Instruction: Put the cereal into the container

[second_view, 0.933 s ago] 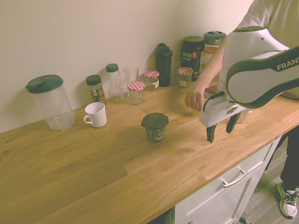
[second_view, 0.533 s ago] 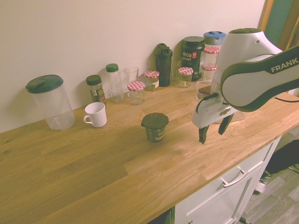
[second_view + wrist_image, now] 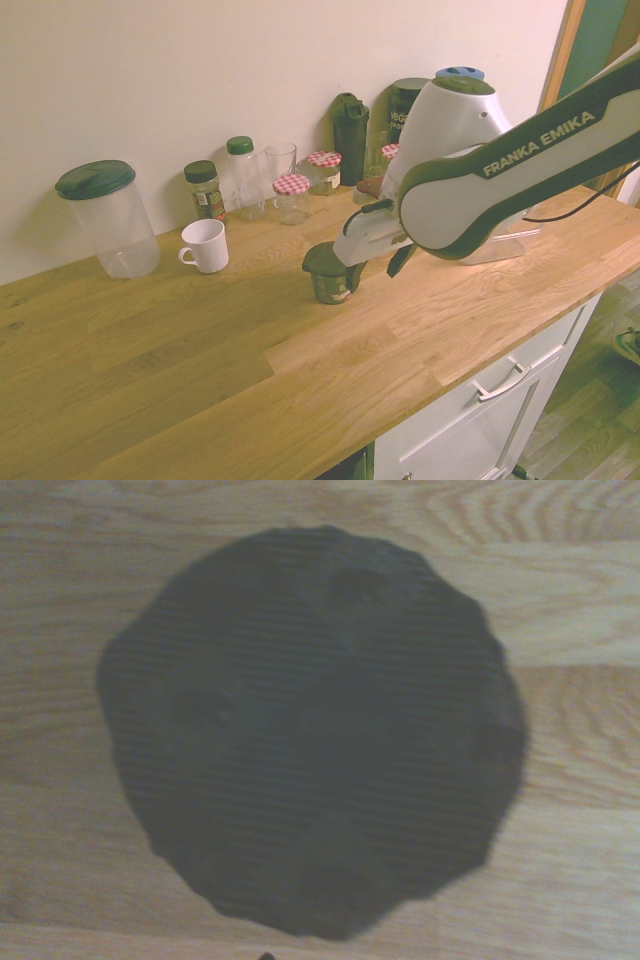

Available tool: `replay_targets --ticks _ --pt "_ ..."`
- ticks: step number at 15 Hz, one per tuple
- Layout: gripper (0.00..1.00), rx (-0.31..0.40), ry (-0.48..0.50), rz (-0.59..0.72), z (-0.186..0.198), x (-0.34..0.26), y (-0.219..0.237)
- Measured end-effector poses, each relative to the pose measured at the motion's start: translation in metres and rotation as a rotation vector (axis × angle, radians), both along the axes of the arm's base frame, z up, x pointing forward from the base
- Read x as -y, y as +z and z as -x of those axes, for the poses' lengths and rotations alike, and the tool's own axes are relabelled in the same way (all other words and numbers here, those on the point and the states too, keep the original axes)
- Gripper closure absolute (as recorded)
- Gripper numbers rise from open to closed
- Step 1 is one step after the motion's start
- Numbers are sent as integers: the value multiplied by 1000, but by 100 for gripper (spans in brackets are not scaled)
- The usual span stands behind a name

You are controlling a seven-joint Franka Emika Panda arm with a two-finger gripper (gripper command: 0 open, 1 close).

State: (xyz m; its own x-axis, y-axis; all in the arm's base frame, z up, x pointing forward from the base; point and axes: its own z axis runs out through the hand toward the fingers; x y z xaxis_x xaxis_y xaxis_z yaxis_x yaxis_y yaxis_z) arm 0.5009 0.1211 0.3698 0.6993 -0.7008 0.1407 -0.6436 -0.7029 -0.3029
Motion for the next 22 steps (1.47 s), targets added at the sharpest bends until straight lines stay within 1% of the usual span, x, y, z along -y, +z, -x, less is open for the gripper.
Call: replay_targets --ticks 3,6,8,12,15,16,19,22 --pt "0 49 58 29 -4 -13 -6" --pt "0 116 111 62 -10 -20 -14" --pt "0 147 117 62 -13 -23 -23" --pt "0 231 120 63 -25 -27 -36" --pt "0 262 108 72 -35 -27 -38" --pt "100 264 107 72 -36 -29 -40" --pt "100 279 127 74 -37 -39 -43" --pt "100 285 120 81 -38 -38 -44"
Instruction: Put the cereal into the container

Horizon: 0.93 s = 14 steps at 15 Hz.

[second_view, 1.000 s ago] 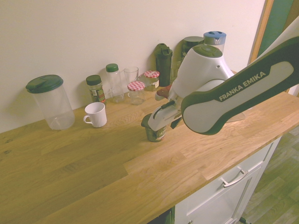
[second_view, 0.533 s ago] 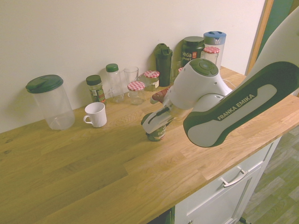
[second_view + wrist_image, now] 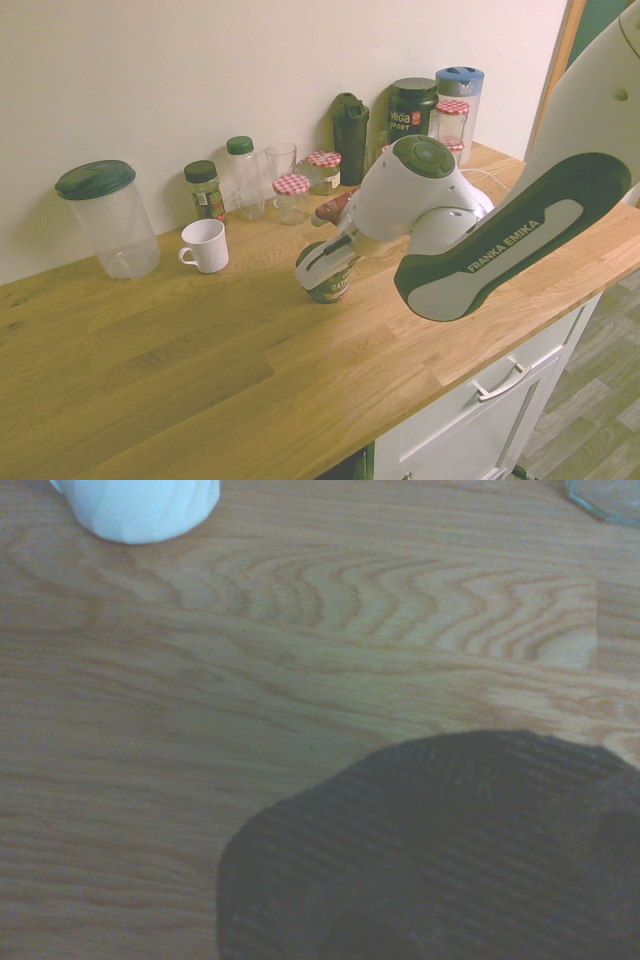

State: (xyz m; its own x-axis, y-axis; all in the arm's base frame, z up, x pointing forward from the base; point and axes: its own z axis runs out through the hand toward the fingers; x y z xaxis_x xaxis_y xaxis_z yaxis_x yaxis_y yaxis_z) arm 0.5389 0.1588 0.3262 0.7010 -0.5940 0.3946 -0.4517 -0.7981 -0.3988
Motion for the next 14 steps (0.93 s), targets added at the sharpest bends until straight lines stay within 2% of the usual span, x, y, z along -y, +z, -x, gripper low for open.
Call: replay_targets --ticks 8,11,14 --pt "100 27 -33 -7 -7 12 5" --pt "100 65 -67 -17 -14 27 24" --pt "100 128 -144 -18 -20 70 60"
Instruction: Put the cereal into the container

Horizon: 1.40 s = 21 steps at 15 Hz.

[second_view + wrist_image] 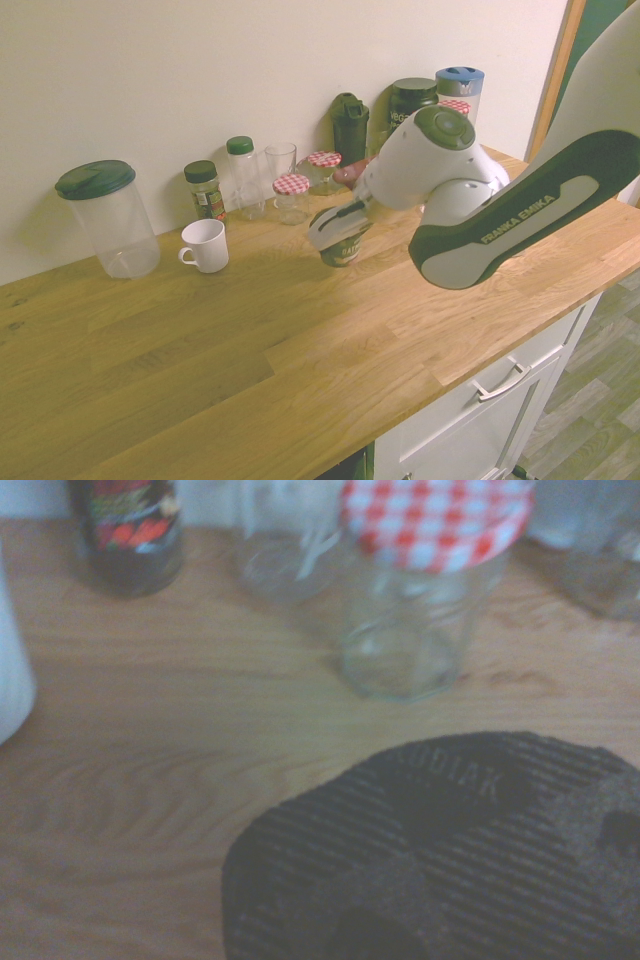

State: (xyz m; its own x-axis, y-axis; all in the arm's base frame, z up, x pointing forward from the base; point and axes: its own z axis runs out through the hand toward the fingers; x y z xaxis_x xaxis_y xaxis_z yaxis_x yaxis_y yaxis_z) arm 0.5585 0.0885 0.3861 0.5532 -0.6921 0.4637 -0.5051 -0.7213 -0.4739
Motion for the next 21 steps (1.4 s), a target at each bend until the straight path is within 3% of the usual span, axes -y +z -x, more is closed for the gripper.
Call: replay_targets --ticks 4,9,13,20,21 --pt "100 52 -124 43 5 88 42" --pt "100 39 -255 110 30 190 58" --pt "100 -15 -330 120 53 238 37" --pt "100 -92 -333 93 59 241 -25" --pt "0 -98 -344 80 56 242 -34"
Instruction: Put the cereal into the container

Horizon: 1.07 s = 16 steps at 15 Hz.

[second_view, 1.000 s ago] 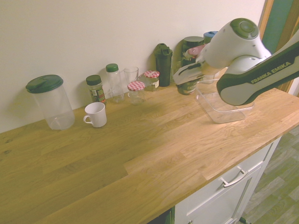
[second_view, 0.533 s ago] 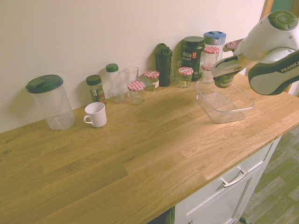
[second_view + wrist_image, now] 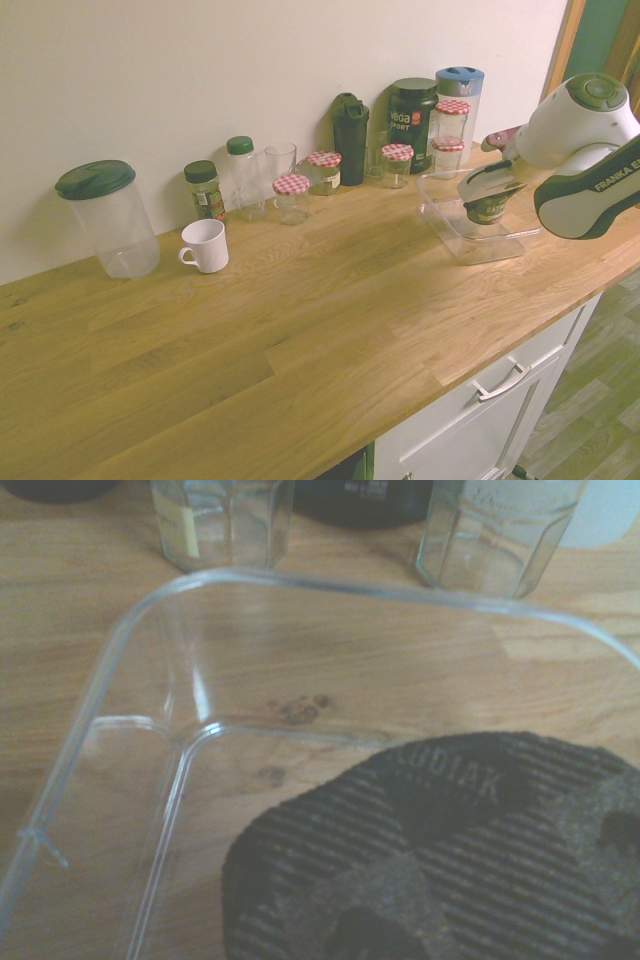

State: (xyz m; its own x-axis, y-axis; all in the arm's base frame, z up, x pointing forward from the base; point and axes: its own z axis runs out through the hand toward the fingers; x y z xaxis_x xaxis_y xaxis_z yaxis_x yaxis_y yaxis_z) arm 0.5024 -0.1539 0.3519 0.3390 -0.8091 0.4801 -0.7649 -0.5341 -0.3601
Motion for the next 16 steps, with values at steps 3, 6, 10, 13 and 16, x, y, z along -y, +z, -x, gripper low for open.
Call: replay_targets --ticks 3,6,10,13,16 --pt "0 8 -36 -38 -12 -2 -6" --pt "0 14 -49 -67 -17 -9 -3" --pt "0 -8 -59 -75 -17 -6 -5" --pt "0 -56 -77 -98 -18 -9 -4" --pt "0 -176 -118 -130 -20 -15 27"
